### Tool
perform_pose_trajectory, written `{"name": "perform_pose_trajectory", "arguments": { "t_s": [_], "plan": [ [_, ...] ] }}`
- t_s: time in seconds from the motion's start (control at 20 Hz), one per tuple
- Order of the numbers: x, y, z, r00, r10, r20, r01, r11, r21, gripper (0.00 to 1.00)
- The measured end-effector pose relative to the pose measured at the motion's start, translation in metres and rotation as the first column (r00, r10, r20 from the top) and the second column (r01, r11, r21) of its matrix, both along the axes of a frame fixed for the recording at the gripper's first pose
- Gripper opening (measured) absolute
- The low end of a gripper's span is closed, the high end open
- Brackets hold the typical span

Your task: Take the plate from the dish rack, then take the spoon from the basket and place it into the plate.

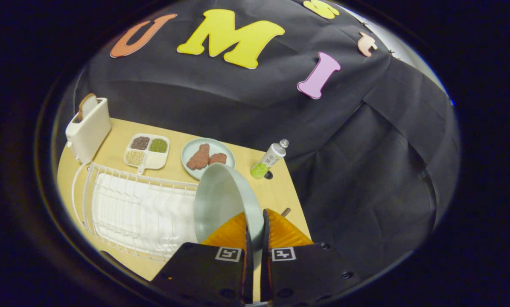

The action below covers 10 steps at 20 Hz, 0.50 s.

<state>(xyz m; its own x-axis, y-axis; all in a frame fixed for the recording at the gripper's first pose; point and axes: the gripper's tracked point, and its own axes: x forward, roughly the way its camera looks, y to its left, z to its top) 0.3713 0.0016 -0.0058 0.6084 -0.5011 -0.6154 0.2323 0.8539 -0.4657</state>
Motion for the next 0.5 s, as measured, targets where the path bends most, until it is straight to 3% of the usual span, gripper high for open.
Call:
{"name": "perform_pose_trajectory", "arguments": {
  "t_s": [0.25, 0.5],
  "plan": [
    [-0.059, 0.008, -0.012, 0.996, 0.082, 0.02, -0.085, 0.975, 0.207, 0.12],
    [-0.129, 0.025, -0.055, 0.985, 0.148, 0.087, -0.171, 0.871, 0.46, 0.12]
  ]
}}
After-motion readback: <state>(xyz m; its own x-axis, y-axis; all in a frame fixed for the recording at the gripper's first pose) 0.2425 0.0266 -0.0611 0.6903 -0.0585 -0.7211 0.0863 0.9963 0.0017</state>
